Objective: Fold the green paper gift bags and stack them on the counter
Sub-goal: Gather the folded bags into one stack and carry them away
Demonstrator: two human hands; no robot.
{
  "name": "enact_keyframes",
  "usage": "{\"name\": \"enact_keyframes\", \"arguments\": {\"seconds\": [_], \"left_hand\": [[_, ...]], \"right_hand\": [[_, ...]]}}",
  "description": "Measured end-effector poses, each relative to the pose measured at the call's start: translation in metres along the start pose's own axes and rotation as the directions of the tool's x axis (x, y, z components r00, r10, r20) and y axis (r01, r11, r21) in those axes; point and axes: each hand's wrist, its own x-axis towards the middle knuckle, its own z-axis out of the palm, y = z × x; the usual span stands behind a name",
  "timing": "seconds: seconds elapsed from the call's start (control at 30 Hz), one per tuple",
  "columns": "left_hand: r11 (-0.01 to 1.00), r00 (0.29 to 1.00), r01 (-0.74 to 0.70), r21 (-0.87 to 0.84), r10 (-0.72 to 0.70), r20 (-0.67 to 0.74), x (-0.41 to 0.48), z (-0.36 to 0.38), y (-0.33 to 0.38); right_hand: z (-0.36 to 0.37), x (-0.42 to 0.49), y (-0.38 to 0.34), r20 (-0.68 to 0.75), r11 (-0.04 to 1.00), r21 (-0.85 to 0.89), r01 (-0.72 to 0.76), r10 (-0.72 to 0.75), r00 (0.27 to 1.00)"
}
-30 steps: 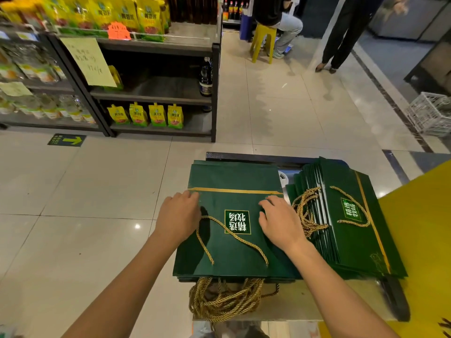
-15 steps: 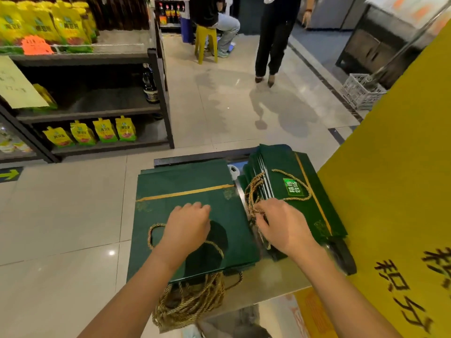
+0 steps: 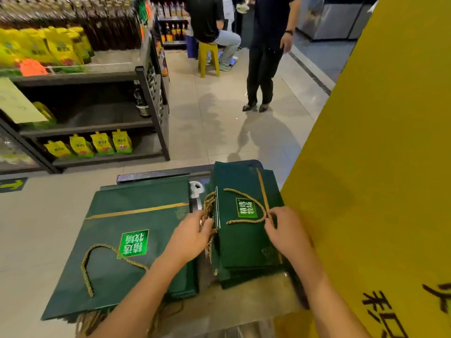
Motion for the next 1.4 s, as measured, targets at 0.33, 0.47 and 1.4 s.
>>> {"name": "enact_keyframes", "arguments": {"seconds": [0.33,0.47,1.4], "left_hand": [[0.51,0.768,0.64,-0.575,-0.429,0.475,0.027,0.038,0.012],[0.415,0.772,0.632,-0.654,-0.407,0.488,0.028,0.046,0.018],[0.225,0.787,0.593,-0.773,-0.362,0.499,0.018,0.041,0.013]], "right_hand": [[0.025,0.014,0.009,0.244,0.983,0.035,-0.179,0.165,0.956],[0.021,0.014,0.012,0.247,0.975,0.128,-0.182,0.146,0.958],[0.028,0.01,0.017,0.146,0.808,0.506,-0.3,0.263,0.954]]}}
